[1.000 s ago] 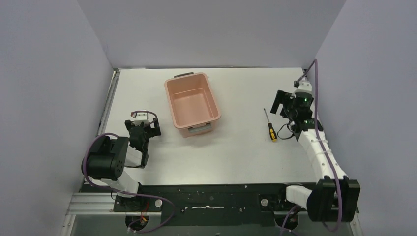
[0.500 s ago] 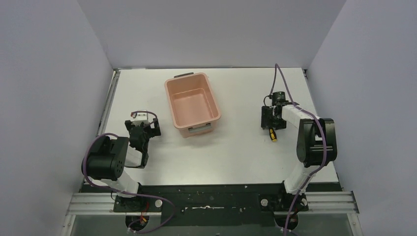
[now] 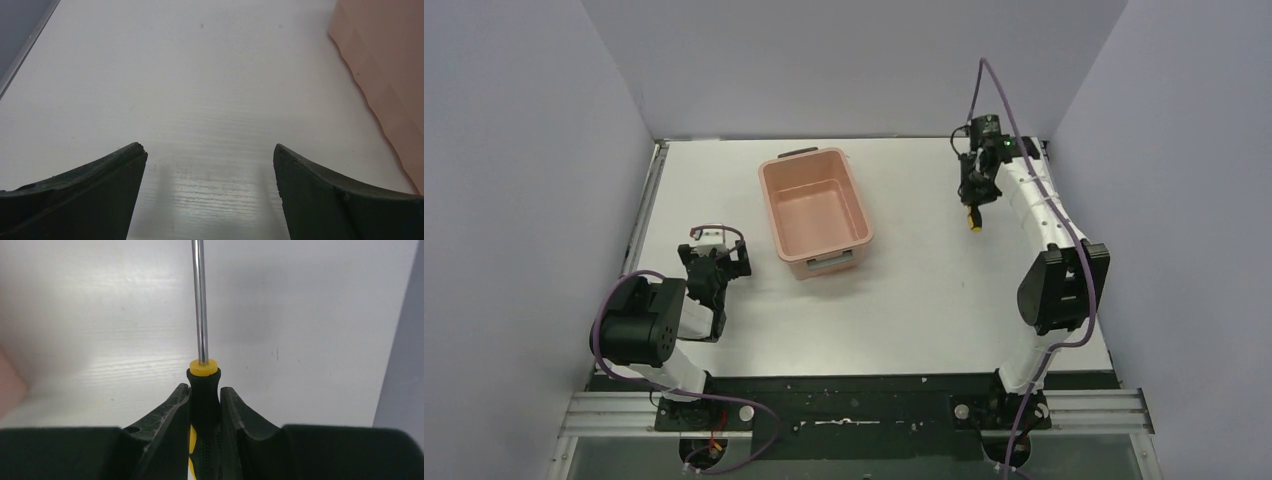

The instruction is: Put the screwdriver in the bin

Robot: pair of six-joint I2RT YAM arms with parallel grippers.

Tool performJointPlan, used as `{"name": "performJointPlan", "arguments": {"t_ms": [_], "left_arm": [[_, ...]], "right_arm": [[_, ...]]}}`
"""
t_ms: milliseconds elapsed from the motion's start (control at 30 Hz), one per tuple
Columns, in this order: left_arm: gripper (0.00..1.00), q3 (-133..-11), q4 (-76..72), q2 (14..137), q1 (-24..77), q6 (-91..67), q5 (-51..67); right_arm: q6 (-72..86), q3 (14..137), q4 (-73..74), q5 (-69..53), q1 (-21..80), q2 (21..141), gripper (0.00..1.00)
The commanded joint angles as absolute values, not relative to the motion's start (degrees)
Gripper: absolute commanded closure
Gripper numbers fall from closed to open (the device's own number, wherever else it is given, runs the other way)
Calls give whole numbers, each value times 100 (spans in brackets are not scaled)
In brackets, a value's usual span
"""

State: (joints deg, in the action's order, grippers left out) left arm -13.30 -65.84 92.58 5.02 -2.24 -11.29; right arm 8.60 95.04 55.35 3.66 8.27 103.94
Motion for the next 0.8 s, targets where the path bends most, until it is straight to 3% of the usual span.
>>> {"name": "performJointPlan", "arguments": {"t_ms": [0,167,367,533,767], "left_arm": [[3,-1450,-6933,9222,466,-150,-1089],[3,-1450,-6930,9224,466,-156,-1090],[3,-1450,-6933,9221,466,-151,-1088],[3,-1450,-6927,9220,466,-156,-1087],[3,-1450,-6931,9220,466,-157,-1090]], "right_arm": [[1268,11364,7300,546,887,10493,100],[1940,12447,7117,338,1185,10670,100],[2527,12694,5260,132,3010,10941,100],[2536,13449,4908,349,3819,11717,100],[2479,12989,4375,296,4123,12583,100]]}}
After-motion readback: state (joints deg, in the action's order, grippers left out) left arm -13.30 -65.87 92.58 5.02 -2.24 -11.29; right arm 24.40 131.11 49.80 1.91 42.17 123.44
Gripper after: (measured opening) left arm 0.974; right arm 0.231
